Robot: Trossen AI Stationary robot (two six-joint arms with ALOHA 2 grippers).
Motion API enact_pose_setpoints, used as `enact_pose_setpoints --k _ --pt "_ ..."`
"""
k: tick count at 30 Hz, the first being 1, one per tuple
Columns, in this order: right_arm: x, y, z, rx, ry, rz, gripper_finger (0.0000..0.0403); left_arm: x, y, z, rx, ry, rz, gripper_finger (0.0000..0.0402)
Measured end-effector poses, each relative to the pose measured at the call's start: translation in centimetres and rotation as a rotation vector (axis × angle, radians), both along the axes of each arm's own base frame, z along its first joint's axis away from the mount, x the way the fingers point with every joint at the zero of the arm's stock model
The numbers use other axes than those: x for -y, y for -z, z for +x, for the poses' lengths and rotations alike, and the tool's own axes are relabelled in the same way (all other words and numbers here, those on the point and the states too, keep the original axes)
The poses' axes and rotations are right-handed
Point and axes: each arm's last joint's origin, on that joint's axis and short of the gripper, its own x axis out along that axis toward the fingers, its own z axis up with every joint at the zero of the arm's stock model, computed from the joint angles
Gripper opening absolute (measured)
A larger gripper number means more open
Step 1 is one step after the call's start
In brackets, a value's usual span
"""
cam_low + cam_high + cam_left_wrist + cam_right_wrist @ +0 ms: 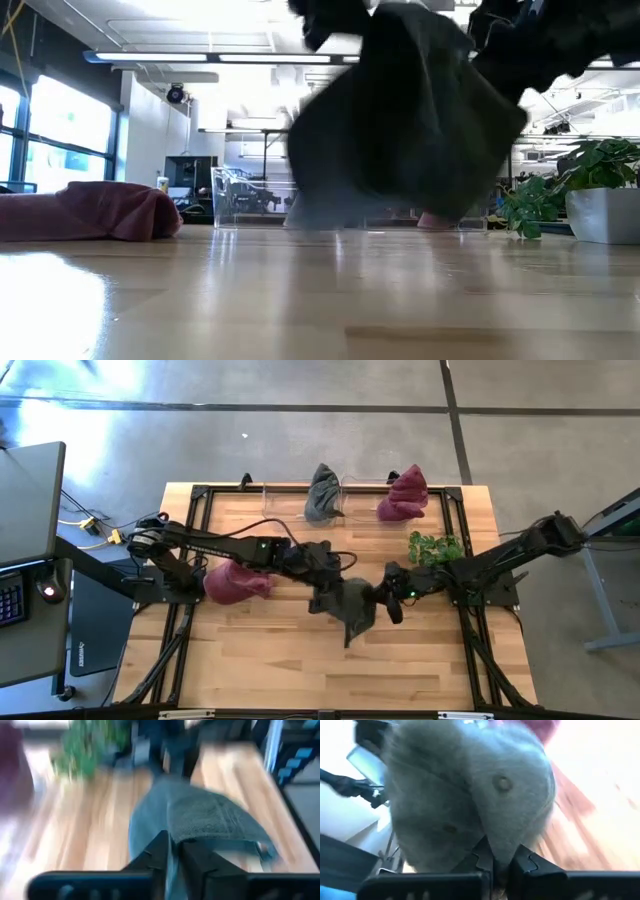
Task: Pick & Place hat
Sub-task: Put the gray cap into the left transparent bin
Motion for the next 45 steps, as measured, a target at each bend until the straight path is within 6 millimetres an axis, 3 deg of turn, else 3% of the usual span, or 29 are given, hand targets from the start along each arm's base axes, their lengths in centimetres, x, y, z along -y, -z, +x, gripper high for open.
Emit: enact_pose_setpoints --k 3,8,12,16,19,21,25,27,29,34,38,41,45 --pt "0.2 -2.0 -0.7 -0.157 0.044 0.073 0.0006 -1.1 1.1 -0.8 -0.151 -0.032 -0.013 0.0086" --pt "0.6 -7.0 -1.6 -0.425 0.135 0.134 0.0006 -3.2 2.4 -2.1 -0.343 -0.199 -0.052 0.0146" --pt "1.3 -10.4 -1.7 -0.542 0.238 0.190 0.0008 -3.9 1.9 -2.5 -0.335 -0.272 -0.125 0.0154" --pt "2.3 -11.0 -1.7 -0.635 0.304 0.190 0.0004 -3.1 -0.1 -2.4 -0.220 -0.211 -0.137 0.0143" --pt "2.6 -11.1 -0.6 -0.566 0.259 0.258 0.0006 -2.5 -0.9 -2.9 -0.227 -0.182 -0.115 0.0133" --pt "2.6 -11.7 0.4 -0.446 0.204 0.318 0.0007 -2.3 -2.2 -3.1 -0.193 -0.183 -0.105 0.0125" --pt "2.3 -12.9 2.2 -0.174 0.129 0.380 0.0003 -1.9 -6.1 -5.8 -0.173 -0.163 -0.096 0.0112" --pt "2.3 -12.1 2.7 -0.097 0.124 0.405 0.0005 -2.0 -7.8 -6.9 -0.135 -0.152 -0.092 0.0107" --pt "2.3 -10.2 2.9 -0.086 0.154 0.434 0.0005 -2.0 -8.7 -7.9 -0.130 -0.142 -0.091 0.0105" --pt "2.3 -2.7 2.3 -0.225 0.259 0.510 0.0004 -2.0 -9.0 -8.1 -0.118 -0.133 -0.100 0.0104" --pt "1.8 2.0 0.5 -0.398 0.282 0.550 0.0011 -1.5 -8.7 -7.8 -0.135 -0.079 -0.131 0.0104" --pt "1.4 3.6 -0.6 -0.467 0.280 0.566 0.0009 -1.0 -7.7 -6.7 -0.167 -0.058 -0.135 0.0104" --pt "1.2 4.2 -1.1 -0.528 0.283 0.583 0.0011 -0.3 -6.4 -5.7 -0.211 -0.043 -0.133 0.0104"
